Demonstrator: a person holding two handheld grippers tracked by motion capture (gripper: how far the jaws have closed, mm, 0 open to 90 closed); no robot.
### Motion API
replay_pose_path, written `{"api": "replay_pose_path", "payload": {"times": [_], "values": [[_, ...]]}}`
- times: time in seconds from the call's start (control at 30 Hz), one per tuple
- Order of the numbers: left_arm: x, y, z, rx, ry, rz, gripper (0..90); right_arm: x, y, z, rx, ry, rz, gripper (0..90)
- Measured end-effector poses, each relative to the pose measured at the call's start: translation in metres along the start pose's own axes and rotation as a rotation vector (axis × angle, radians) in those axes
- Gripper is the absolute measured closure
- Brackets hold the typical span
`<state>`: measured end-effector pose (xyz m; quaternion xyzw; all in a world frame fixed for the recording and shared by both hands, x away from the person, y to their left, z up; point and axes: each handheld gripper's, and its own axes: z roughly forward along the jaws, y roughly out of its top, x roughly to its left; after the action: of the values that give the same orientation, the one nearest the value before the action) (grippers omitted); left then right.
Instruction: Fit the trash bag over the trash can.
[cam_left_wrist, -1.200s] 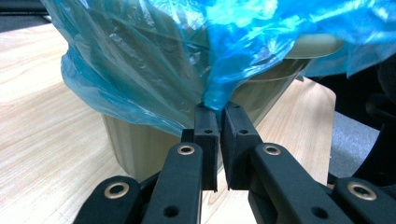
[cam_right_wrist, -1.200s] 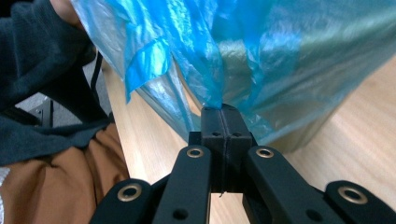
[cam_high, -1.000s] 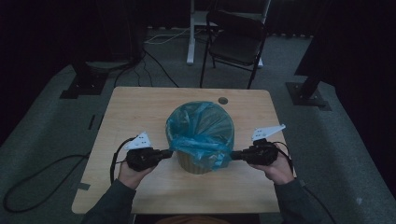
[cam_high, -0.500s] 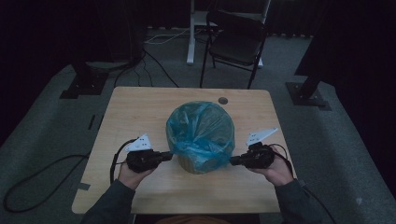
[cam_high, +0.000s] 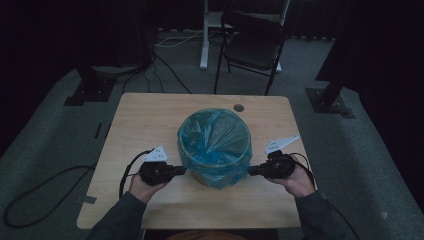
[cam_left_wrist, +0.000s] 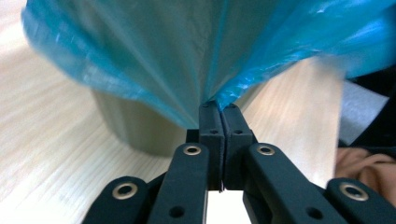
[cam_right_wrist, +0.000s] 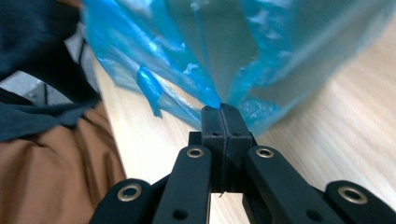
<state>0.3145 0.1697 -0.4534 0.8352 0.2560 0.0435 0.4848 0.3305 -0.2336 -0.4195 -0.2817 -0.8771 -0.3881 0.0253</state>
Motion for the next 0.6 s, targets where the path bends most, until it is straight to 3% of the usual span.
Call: {"api": "replay_pose_path", "payload": {"times": [0.03, 0.07, 0.13, 0.27, 0.43, 0.53, 0.6], "values": [[0.000, 0.000, 0.000, 0.000, 0.000, 0.000, 87.9, -0.003, -0.003, 0.000, 0.007, -0.003, 0.017, 90.0], [0.002, -0.001, 0.004, 0.036, 0.014, -0.008, 88.2, -0.007, -0.008, 0.000, 0.015, -0.011, 0.039, 90.0], [0.005, -0.003, 0.008, 0.071, 0.033, -0.027, 89.3, -0.007, -0.009, -0.001, 0.026, -0.011, 0.037, 90.0], [0.006, -0.004, 0.009, 0.079, 0.038, -0.038, 89.2, -0.008, -0.010, -0.002, 0.045, -0.027, 0.039, 90.0], [0.008, -0.004, -0.004, 0.020, 0.043, -0.046, 84.5, -0.010, -0.012, -0.004, 0.040, -0.029, 0.041, 89.1], [0.010, -0.005, -0.016, -0.031, 0.042, -0.051, 74.6, -0.008, -0.012, -0.012, -0.009, -0.014, 0.011, 71.3], [0.010, -0.005, -0.020, -0.050, 0.045, -0.053, 71.2, -0.007, -0.012, -0.016, -0.035, -0.016, 0.004, 69.7]]}}
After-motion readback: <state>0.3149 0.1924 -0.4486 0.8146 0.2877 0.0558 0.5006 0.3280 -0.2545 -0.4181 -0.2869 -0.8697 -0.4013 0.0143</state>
